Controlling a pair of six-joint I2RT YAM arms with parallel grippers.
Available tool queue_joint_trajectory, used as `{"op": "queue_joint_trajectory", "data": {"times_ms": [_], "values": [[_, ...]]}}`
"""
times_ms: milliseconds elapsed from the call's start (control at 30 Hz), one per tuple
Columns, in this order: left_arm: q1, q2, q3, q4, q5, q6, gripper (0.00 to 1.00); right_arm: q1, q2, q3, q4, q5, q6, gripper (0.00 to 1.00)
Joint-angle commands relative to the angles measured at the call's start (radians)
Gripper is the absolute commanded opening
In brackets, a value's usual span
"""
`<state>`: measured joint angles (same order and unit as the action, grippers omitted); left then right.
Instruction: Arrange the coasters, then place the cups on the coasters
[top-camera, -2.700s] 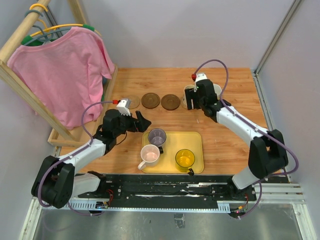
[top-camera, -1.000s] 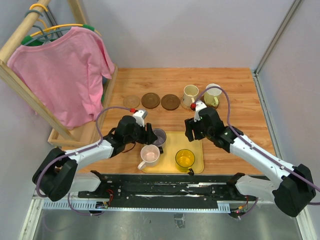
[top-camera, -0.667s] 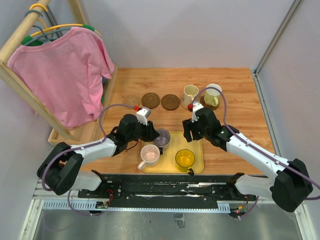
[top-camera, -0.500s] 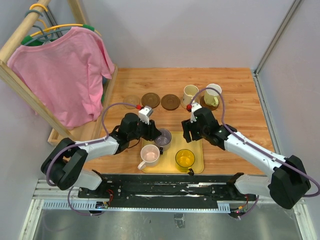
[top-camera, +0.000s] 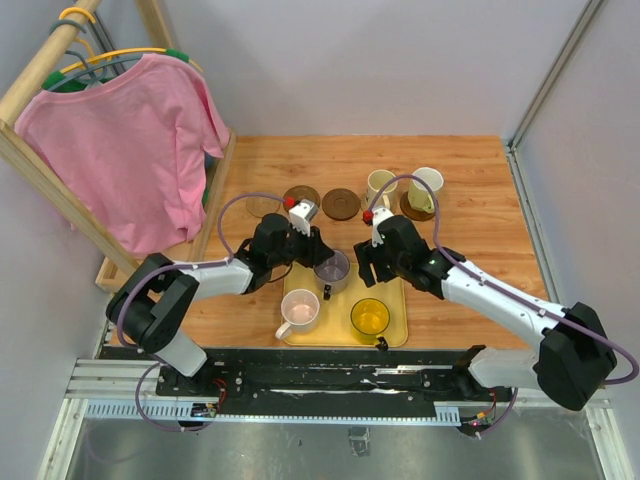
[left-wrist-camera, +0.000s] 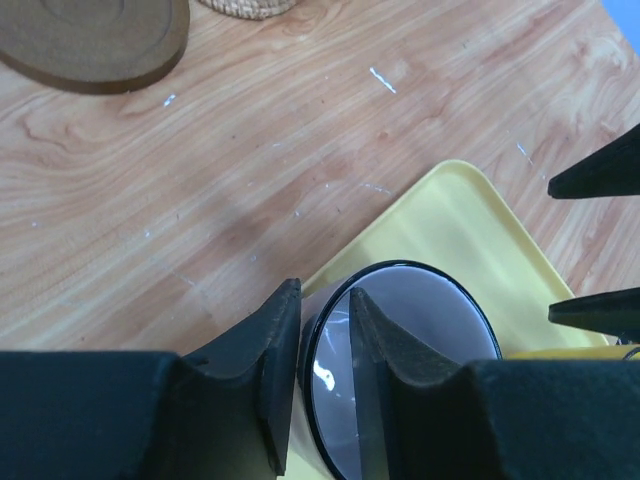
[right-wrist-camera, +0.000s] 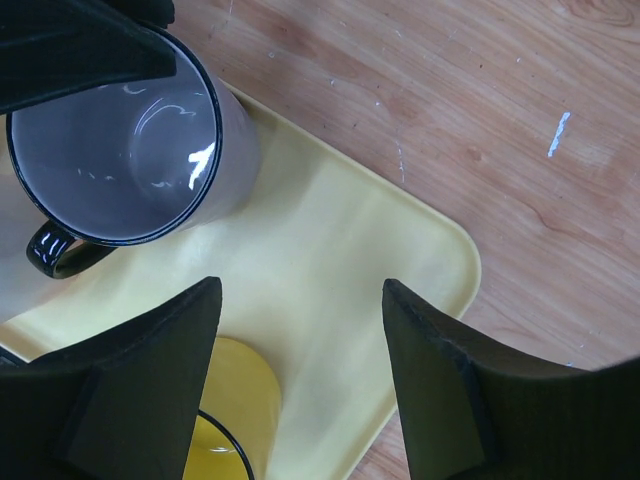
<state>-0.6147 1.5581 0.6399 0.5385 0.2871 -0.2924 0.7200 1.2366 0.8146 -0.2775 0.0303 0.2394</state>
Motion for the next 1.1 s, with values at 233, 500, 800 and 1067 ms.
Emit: {"op": "queue_joint_trajectory", "data": {"times_ms": [233, 500, 800, 1067], "values": [[-0.009, 0.035, 0.085, 0.079, 0.099, 0.051, 0.58, 0.030, 0.009, 0.031, 0.007, 0.049, 0.006, 0.67], [-0.019, -0.089, 0.047, -0.086, 0.001, 0.058, 0.92, 0.032, -0.027, 0.026, -0.010, 0.099, 0.004, 0.67], [-0.065, -0.334, -0.019, -0.363, -0.100, 0.061, 1.00, 0.032, -0.076, 0.022, -0.040, 0.210, 0.028, 0.69], [-0.126, -0.311, 0.007, -0.452, -0.091, 0.036, 1.00, 0.033, -0.097, 0.019, -0.031, 0.256, 0.041, 0.70]]}}
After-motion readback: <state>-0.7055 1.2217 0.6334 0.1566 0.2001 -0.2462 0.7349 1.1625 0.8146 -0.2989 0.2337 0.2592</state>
